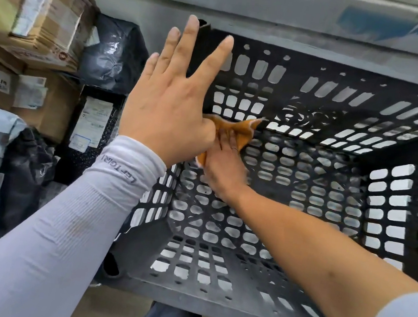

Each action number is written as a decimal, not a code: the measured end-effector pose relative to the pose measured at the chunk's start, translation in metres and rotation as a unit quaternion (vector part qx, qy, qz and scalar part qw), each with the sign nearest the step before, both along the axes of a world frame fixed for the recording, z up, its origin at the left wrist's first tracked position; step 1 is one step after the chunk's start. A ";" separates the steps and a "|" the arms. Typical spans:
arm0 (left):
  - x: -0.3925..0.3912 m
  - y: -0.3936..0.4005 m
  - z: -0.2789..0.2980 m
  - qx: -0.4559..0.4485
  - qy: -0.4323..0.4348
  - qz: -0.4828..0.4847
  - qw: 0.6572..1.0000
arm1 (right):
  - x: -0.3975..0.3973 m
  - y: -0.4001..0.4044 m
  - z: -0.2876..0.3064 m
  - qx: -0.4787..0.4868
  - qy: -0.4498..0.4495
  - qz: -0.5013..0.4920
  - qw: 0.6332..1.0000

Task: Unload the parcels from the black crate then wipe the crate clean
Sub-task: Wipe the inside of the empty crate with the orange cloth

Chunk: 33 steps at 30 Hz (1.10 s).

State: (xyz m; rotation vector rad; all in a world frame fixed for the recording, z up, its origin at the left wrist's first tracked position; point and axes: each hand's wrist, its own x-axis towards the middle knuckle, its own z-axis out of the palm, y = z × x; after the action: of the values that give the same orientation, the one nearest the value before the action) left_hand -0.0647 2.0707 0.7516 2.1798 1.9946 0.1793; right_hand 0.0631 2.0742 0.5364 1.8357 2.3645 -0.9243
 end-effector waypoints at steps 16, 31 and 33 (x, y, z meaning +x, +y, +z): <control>0.001 0.003 -0.004 -0.004 -0.010 0.047 0.999 | -0.062 0.075 0.107 -0.214 0.336 -0.404 0.824; -0.001 0.001 0.005 -0.023 -0.115 0.059 0.991 | -0.048 0.070 0.169 -0.316 0.532 -0.494 0.611; -0.003 0.000 0.006 -0.022 -0.145 0.063 0.987 | -0.047 0.070 0.172 -0.329 0.563 -0.482 0.585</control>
State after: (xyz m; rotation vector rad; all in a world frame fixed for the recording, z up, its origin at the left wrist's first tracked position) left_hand -0.0679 2.0708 0.7574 1.8779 1.9484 0.4388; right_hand 0.0166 2.1444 0.7087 2.2671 0.2703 -3.1669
